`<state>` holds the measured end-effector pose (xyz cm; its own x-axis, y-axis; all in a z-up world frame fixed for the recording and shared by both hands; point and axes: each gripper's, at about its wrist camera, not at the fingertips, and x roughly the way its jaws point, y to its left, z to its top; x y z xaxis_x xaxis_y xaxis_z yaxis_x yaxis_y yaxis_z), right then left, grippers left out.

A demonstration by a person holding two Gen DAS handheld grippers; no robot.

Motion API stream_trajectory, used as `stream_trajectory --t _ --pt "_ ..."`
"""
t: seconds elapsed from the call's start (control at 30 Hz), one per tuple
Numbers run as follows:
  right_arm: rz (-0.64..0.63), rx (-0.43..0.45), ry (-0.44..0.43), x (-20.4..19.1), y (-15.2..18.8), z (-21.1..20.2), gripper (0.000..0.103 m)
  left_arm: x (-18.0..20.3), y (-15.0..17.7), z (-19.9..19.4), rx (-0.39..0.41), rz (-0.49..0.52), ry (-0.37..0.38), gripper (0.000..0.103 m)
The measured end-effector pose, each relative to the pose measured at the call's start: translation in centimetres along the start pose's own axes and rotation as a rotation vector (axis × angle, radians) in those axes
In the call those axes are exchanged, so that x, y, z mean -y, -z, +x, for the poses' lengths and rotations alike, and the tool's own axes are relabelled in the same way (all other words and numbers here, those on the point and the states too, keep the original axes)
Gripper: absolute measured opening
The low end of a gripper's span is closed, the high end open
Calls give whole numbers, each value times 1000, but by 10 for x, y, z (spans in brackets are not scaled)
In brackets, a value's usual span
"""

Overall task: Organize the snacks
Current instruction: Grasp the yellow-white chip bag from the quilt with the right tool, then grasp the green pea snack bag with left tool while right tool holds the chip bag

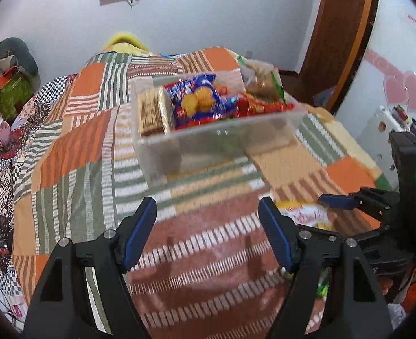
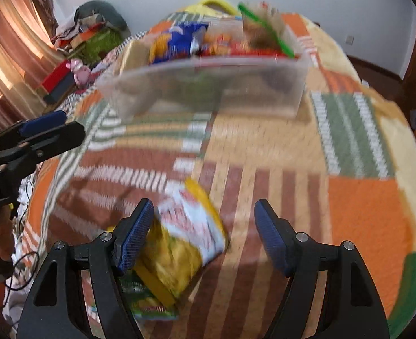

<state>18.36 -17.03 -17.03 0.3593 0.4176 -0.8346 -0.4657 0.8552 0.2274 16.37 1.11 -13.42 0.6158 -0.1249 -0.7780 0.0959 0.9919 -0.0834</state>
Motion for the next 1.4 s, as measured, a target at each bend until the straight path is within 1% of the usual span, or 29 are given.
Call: stream_trajectory --t 0.07,0.2,0.27,0.3,0.33,0.37,0.43,0.6,0.83,1.03,1.13,1.17,1.23,1.27,1.3,1.33,1.4 --pt "0 11 6 1 3 -3 70 4 8 -1 -4 18 -1 74" --pt "16 13 11 6 2 -4 60 15 17 0 -15 41 16 74" --pt "17 16 2 5 4 -5 50 19 19 1 -20 44 27 74" --pt "19 17 -10 4 3 -2 38 21 21 2 -23 42 34 74" --pt "20 19 -11 3 6 -2 34 23 21 3 -26 40 38 74" --pt "22 26 -11 3 9 -3 33 25 23 4 -33 39 46 74" --pt "32 40 -24 2 11 -4 27 28 24 5 -42 40 51 74" --pt "42 76 -6 4 19 -18 24 39 27 4 -62 41 79 74" --pt "65 146 35 19 30 -49 23 61 34 6 -99 59 128 75" --pt "82 179 41 25 39 -66 23 80 51 20 -152 97 133 75" --pt "89 184 40 26 39 -68 23 81 59 26 -157 79 145 75" --pt "89 185 39 27 39 -70 23 80 61 27 -155 73 143 72" --pt "87 188 37 25 38 -70 23 79 61 28 -141 70 132 58" --pt "86 189 36 25 38 -70 23 78 60 29 -140 75 121 46" --pt "85 189 35 24 37 -69 23 77 59 30 -138 74 113 40" --pt "85 189 33 23 36 -69 23 74 57 31 -135 62 118 39" --pt "84 189 30 22 35 -67 23 67 54 31 -129 40 133 32"
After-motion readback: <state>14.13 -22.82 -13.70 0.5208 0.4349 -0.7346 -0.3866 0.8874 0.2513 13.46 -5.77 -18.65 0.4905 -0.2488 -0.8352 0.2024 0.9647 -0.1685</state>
